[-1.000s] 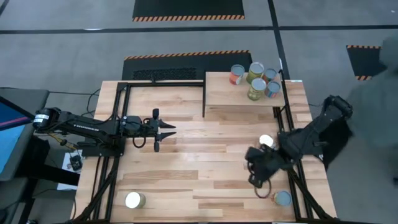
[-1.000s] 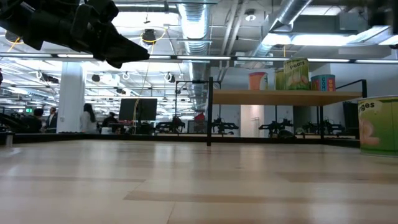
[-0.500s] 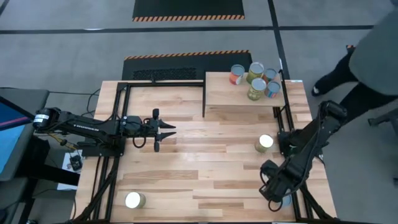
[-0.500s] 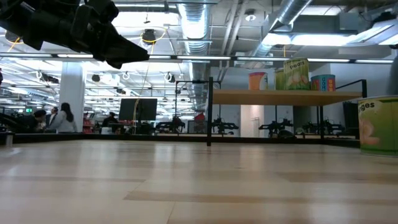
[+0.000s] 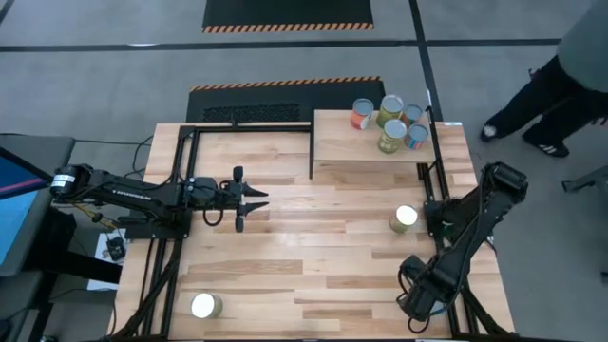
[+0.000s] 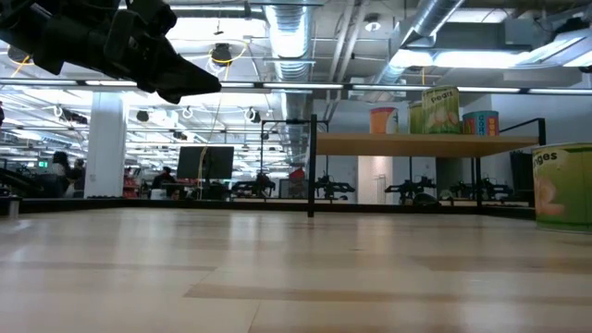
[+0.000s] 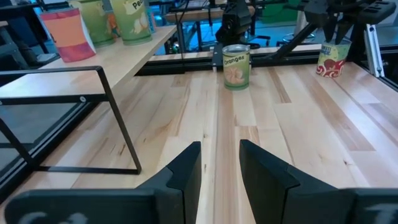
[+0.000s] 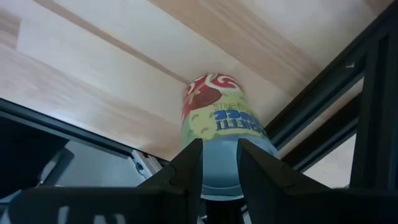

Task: Pick and place cans onto a shelf
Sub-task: Put the canned spaghetti sauce on the shelf and aligned with the canned mixed fruits

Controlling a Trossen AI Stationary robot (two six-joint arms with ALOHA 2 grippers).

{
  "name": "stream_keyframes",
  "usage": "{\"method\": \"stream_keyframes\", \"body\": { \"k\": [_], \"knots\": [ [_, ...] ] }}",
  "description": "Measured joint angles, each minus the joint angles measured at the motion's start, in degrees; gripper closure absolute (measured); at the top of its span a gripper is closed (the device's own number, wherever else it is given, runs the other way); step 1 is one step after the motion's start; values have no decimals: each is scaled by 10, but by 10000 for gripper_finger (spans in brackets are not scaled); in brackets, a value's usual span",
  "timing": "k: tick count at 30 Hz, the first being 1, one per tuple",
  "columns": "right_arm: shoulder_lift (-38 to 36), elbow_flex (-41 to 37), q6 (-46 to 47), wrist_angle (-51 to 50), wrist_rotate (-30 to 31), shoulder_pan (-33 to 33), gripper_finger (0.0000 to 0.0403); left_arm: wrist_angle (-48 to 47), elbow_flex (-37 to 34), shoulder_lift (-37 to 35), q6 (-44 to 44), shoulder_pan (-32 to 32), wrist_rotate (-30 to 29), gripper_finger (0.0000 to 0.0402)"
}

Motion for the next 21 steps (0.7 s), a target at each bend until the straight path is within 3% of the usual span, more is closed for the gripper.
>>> {"method": "stream_keyframes", "body": {
  "k": [21],
  "knots": [
    [0, 0, 87, 41, 38, 37, 215, -3, 0, 0, 0, 0, 0, 301]
  ]
}}
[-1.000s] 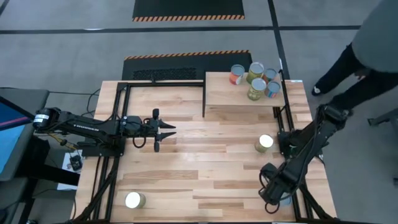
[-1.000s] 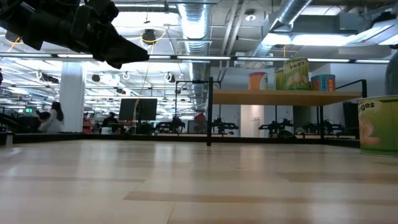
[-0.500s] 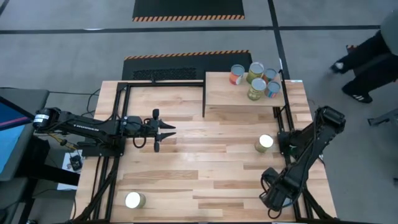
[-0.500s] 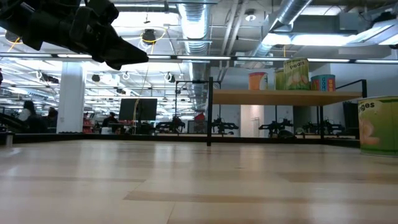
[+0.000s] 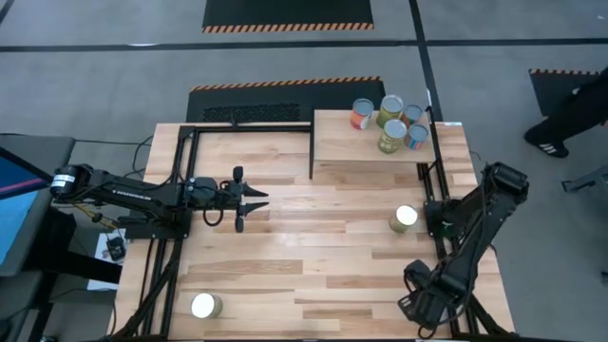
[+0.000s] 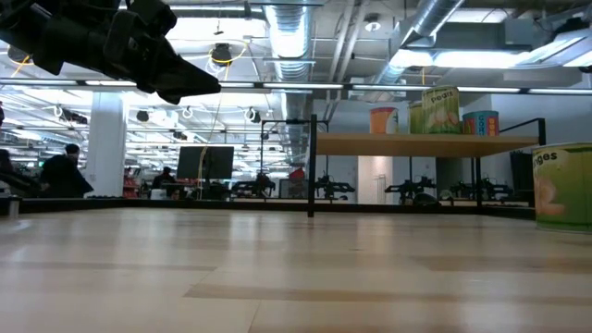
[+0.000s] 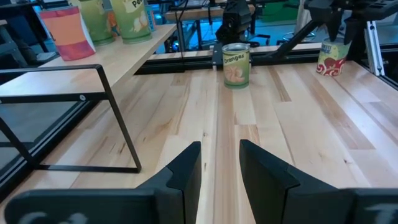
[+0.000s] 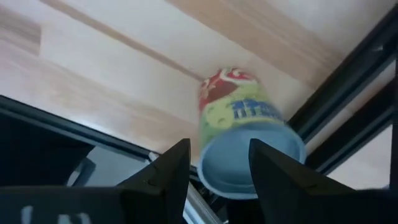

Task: Pick and place cans onto a shelf
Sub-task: Put the canned spaghetti sauce on the shelf and aligned with the canned mixed fruits

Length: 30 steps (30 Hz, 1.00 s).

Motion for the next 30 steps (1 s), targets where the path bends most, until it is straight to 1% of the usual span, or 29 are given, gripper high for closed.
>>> {"method": "stream_keyframes", "body": {
  "k": [4, 9, 16, 19, 22, 27, 30],
  "knots": [
    [0, 0, 9, 12, 18, 10, 227, 0, 0, 0, 0, 0, 0, 301],
    [0, 0, 15, 13, 36, 9, 253, 0, 0, 0, 0, 0, 0, 301],
    [0, 0, 25, 12, 38, 4, 285, 0, 0, 0, 0, 0, 0, 301],
    [2, 0, 25, 12, 38, 4, 284, 0, 0, 0, 0, 0, 0, 301],
    [15, 0, 23, 13, 34, 4, 272, 0, 0, 0, 0, 0, 0, 301],
    [33, 1, 7, 25, 2, 3, 246, 1, 0, 0, 0, 0, 0, 301],
    [36, 1, -8, 24, -4, -4, 245, 3, 0, 0, 1, 0, 0, 301]
  ]
}}
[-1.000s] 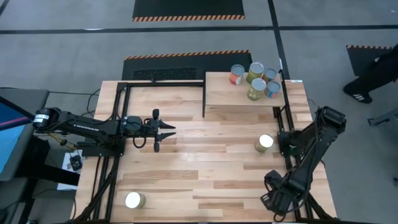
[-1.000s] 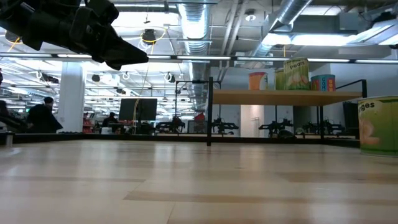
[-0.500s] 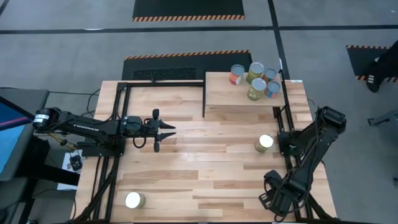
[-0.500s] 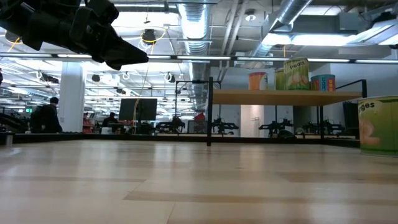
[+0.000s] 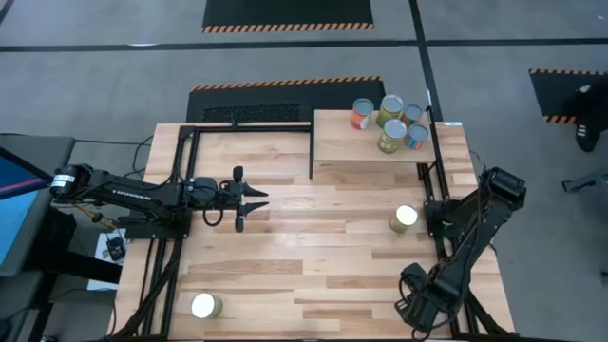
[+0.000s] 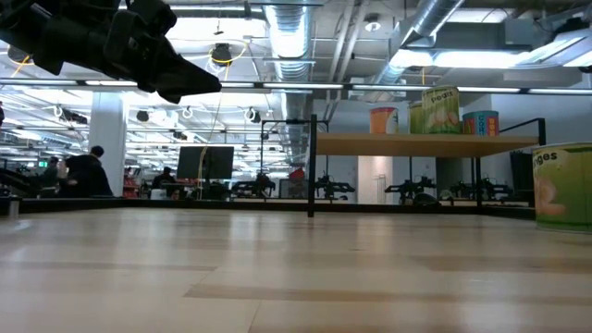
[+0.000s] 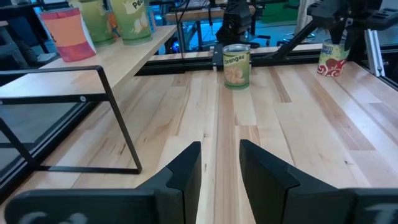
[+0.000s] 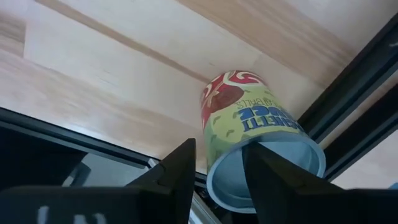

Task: Pick and place cans onto a shelf
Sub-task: Put the canned spaghetti sauce on the shelf and aligned with the canned mixed fruits

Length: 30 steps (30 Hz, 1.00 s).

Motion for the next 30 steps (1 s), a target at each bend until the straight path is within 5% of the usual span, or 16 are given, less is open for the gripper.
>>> {"method": "stream_keyframes", "body": {
  "k": [11, 30],
  "knots": [
    [-1, 3, -128, -34, -4, -35, 390, 2, 0, 0, 3, 0, -2, 301],
    [1, 236, -581, -136, 111, -195, 387, 2, 0, 0, 1, 0, 0, 301]
  ]
}}
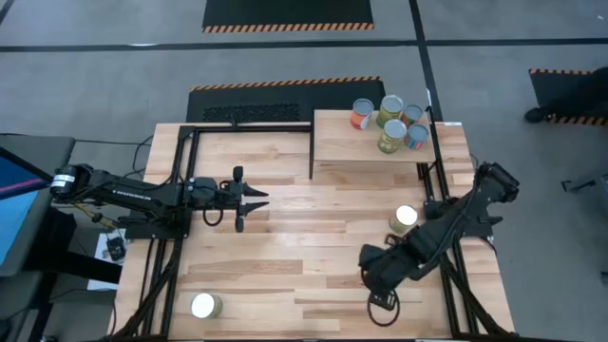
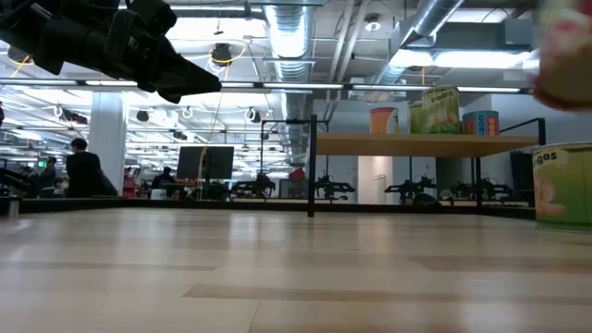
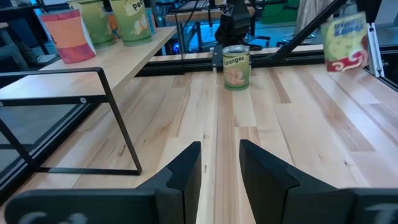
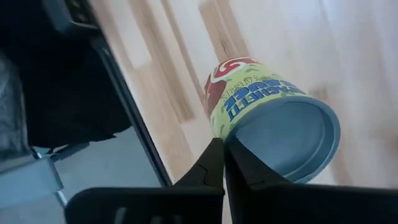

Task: Pick and place cans onto a shelf
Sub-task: Put the canned spaghetti sauce on the shelf and aligned with the canned mixed fruits

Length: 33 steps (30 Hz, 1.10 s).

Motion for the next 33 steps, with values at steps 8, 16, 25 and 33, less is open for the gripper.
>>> {"method": "stream_keyframes", "body": {
  "k": [8, 16, 25, 33],
  "knots": [
    [0, 85, -230, -28, 51, -80, 391, 0, 0, 0, 2, 0, 0, 301],
    [0, 153, -389, -126, 96, -191, 390, 0, 0, 0, 4, 0, 0, 301],
    [0, 174, -617, -176, 181, -316, 390, 5, 0, 0, 4, 0, 0, 301],
    [0, 174, -760, -181, 249, -436, 392, 5, 0, 0, 4, 0, 0, 301]
  ]
}}
